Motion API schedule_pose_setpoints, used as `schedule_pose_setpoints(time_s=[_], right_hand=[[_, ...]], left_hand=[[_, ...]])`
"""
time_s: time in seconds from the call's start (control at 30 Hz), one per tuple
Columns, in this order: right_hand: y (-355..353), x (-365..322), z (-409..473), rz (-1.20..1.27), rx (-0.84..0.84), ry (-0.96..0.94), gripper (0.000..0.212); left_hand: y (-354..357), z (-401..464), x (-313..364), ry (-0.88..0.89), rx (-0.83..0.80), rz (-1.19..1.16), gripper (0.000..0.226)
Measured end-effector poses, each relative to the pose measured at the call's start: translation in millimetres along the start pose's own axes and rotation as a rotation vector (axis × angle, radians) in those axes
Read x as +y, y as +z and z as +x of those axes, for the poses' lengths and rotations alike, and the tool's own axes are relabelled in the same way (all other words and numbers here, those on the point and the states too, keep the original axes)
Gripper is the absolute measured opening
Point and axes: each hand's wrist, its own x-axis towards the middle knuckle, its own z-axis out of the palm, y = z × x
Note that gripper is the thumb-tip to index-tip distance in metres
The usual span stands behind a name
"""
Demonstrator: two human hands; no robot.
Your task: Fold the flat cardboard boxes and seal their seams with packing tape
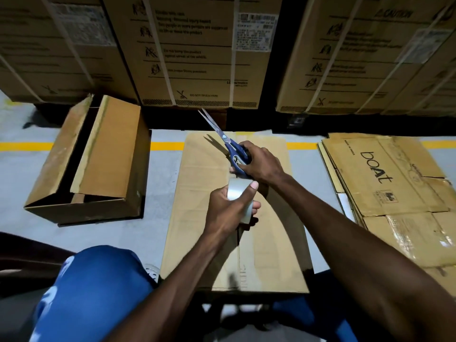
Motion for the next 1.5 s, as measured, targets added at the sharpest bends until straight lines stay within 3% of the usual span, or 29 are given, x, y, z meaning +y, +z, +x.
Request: schedule_pose_setpoints(time_s=[0.37,0.5,0.67,0.93,1.13,1.23,1.33,1.5], right_hand=[[14.7,-4.4,-10.5,-0.236,0.153,-0.043,0.047],[2.9,-10.1,-16.6,-0.187,-0.008,-0.037,0.050],[-12.4,-12.4,-32.9,-0.128,-0.181,-0.092,0.039],[16.9,-14.3,-67.2,-0.125,0.087,-0.061,0.046],[14.5,-20.4,-67.2,-0.249,0.144,-0.085,0.053],[19.0,-22.8,-79.4,-0.331,0.184,-0.182,0.044],[18.7,-23.4,-90.7,-0.233,0.135,-0.214,0.040],[7.5,-14.4,-100.8,0.157,-0.093,-0.041,0.046]], left_hand=[[-10.2,-39.7,-23.4,-0.032,-0.013,-0.012,0.032],[-11.9,-41.1,-18.3,-0.003,-0.039,0.050,0.031],[-12.8,-37.1,-16.4,-0.002,-0.074,0.070,0.041],[-18.1,-57.1,-27.8,0.011,-0.028,0.094,0.033],[-25.3,-78.6,-39.7,-0.006,-0.028,0.114,0.032],[-26.7,-82.0,-39.5,0.003,-0.046,0.093,0.032],[-27.1,-84.8,-40.2,0.009,-0.049,0.091,0.036],[-26.7,-86.3,-40.1,0.028,-0.052,0.081,0.036]])
